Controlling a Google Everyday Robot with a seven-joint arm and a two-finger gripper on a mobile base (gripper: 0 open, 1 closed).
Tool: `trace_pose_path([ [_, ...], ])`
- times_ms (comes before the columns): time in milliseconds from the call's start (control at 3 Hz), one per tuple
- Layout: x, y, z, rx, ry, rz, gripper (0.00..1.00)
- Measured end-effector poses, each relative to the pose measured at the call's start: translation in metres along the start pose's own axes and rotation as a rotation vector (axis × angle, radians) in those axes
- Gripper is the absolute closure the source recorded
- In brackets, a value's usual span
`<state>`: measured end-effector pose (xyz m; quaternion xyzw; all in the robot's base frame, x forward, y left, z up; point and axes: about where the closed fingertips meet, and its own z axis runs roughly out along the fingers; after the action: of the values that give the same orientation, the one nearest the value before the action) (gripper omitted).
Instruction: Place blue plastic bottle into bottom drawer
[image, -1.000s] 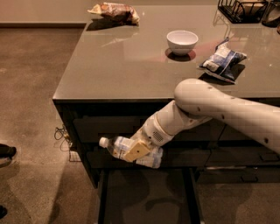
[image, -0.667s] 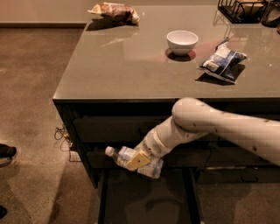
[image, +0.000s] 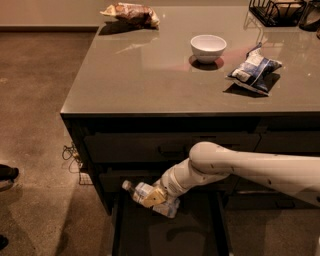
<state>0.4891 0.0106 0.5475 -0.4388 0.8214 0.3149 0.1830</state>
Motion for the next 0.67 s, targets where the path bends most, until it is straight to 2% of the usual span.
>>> trace_pose_path([
  [333, 0.0, 0.0, 0.0, 0.0, 0.0, 0.0, 1.0],
  [667, 0.015, -0.01, 0.029, 0.029, 0.042, -0.002, 1.0],
])
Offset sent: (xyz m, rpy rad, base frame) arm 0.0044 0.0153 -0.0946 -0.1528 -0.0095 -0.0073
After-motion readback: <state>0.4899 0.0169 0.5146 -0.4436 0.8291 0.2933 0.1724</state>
